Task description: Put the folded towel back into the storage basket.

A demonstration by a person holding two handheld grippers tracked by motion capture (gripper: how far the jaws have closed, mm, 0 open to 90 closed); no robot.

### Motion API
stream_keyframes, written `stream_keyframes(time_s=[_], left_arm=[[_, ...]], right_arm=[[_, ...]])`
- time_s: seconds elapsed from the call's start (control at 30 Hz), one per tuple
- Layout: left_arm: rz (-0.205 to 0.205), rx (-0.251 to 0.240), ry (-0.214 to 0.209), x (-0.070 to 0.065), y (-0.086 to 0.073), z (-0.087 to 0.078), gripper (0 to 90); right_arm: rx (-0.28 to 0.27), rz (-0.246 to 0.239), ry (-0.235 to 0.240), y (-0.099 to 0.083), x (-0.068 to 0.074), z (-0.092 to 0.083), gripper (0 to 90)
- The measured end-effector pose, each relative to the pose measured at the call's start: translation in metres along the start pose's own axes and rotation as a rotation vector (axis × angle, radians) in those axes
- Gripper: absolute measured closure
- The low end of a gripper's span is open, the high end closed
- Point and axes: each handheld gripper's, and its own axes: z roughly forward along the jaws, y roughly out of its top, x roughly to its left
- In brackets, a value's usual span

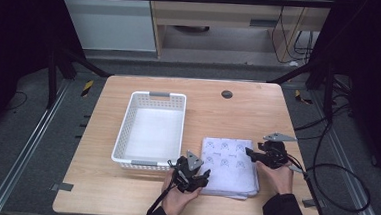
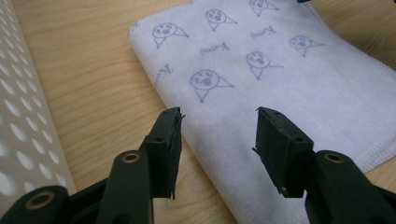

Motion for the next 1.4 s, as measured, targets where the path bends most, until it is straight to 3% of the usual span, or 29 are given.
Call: stream_keyframes(time_s=[0.37,0.7,0.77,1.1,1.23,1.4], left_arm=[[-0.026,0.027,-0.001,-0.002,-0.007,0.013,48.8],[-0.037,0.046,0.000,-0.004,-0.009,0.019,50.3],[-0.039,0.047,0.000,-0.005,-0.009,0.020,52.1],[-0.072,0.036,-0.038,-0.005,-0.011,0.021,64.3],[-0.085,0.024,-0.047,-0.004,-0.011,0.021,72.5],[-0.119,-0.003,-0.075,0.000,-0.012,0.020,76.4]], right_arm=[[0.035,-0.008,-0.007,-0.007,-0.001,0.011,43.6],[0.056,0.028,0.012,-0.010,-0.002,0.018,45.3],[0.065,0.063,0.033,-0.011,-0.003,0.019,50.6],[0.076,0.141,0.101,-0.012,-0.003,0.020,68.3],[0.073,0.135,0.109,-0.011,-0.003,0.019,74.4],[0.066,0.139,0.121,-0.010,-0.004,0.016,77.8]])
